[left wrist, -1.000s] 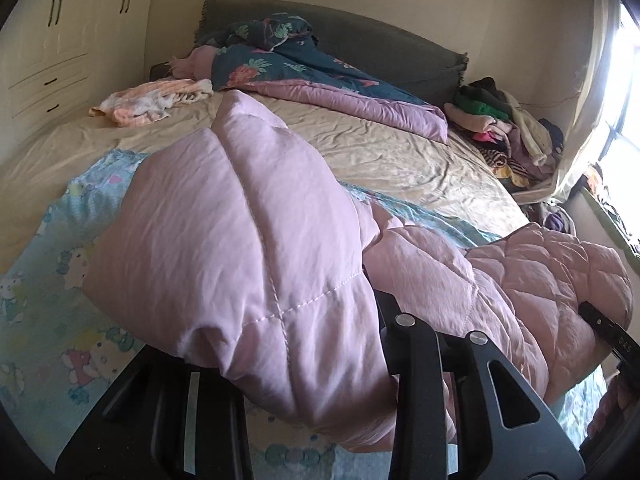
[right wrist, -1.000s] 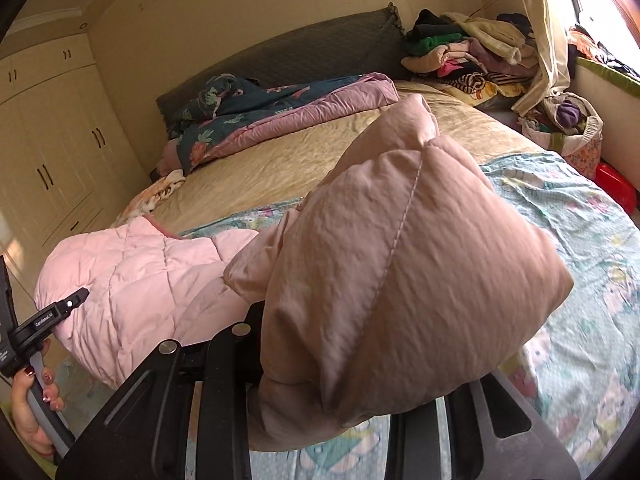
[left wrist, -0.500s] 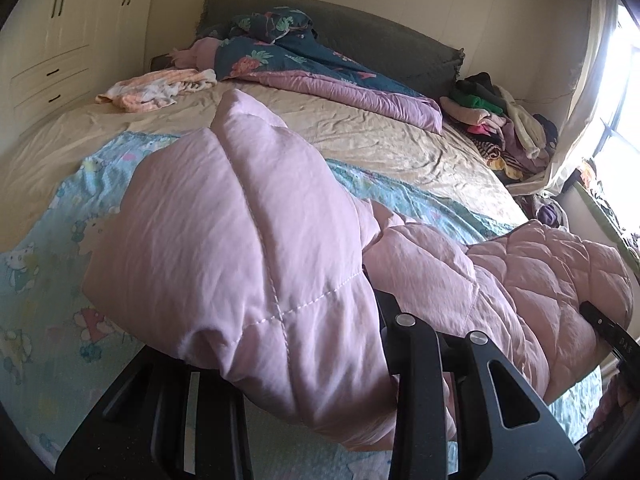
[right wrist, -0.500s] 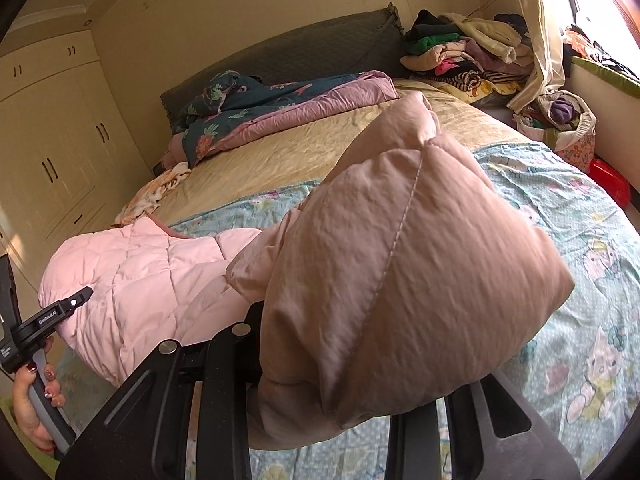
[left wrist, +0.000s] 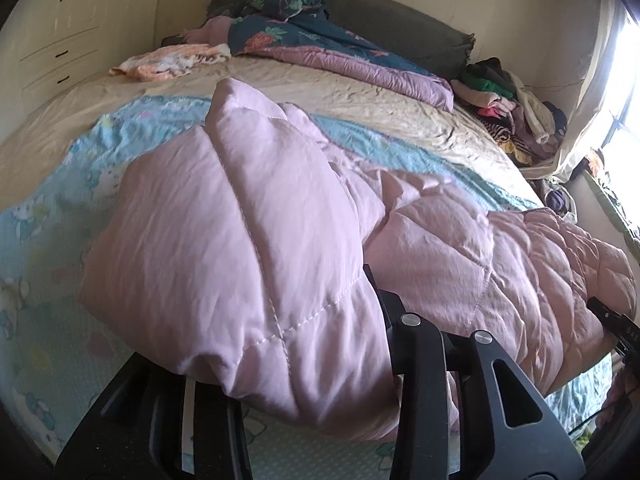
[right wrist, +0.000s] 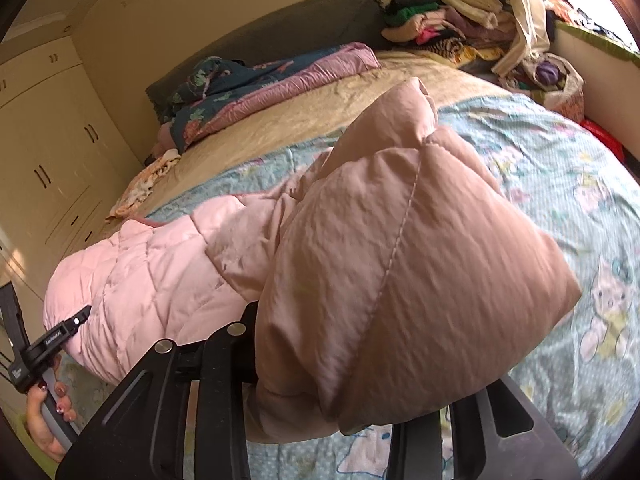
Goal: Fold large clothes
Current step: 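Lift the gripped side with both grippers and fold it over the other half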
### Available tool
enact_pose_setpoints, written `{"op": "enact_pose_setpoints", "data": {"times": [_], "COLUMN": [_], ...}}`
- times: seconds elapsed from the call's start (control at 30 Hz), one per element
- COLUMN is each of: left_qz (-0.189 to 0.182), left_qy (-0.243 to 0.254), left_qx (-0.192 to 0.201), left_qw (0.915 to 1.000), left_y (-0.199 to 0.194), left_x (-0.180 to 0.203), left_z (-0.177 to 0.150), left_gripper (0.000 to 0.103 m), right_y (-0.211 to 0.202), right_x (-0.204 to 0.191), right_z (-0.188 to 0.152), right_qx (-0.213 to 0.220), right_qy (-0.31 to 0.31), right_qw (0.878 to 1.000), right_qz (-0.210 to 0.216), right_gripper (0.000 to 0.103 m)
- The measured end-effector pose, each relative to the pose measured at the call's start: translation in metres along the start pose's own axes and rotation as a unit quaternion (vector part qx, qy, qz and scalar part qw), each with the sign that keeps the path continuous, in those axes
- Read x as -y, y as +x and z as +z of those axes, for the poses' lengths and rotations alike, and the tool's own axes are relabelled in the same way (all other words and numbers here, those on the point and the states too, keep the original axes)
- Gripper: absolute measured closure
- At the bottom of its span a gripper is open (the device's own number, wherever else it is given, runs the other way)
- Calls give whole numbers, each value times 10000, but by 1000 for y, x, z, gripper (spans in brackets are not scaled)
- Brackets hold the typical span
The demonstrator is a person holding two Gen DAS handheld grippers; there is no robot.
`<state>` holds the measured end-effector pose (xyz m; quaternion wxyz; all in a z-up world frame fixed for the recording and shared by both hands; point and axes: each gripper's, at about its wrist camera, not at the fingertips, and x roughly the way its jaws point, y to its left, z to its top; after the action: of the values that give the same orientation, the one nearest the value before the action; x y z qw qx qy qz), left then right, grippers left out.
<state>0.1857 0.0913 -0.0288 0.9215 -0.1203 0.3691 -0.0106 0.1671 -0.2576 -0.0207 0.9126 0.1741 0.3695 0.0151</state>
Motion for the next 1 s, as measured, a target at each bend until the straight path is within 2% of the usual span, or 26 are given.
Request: {"op": "enact_pose_setpoints", "data": {"times": [0.43,0.73,0.83,0.87,1.0], "left_qz": [180,186,165,156,132], "left_qy": [125,107,75,79,74], "left_qx": [67,101,65,51,-4], "left_qw": [9997,9997,9998,9998,9999], "left_y": [9,9,9,8,8], "left_x": [-3,-6,-7,-8,-11], "left_z": [-31,-40,-41,-41,-39], "left_gripper": [70,66,66,66,65], "right_y": [31,38,35,34,26], "right_x": [24,37,46,47,46], "right_z": [-24,-30,-30,-31,-33], "right_qx": [-147,-178,-258,-272,-316], "right_qy": [61,295,503,548,557], "right_qw": [9997,9992,9982,9979,9977], "right_qz": [-209,-194,-218,-231,-218], "right_gripper": [62,49,37,29,18]}}
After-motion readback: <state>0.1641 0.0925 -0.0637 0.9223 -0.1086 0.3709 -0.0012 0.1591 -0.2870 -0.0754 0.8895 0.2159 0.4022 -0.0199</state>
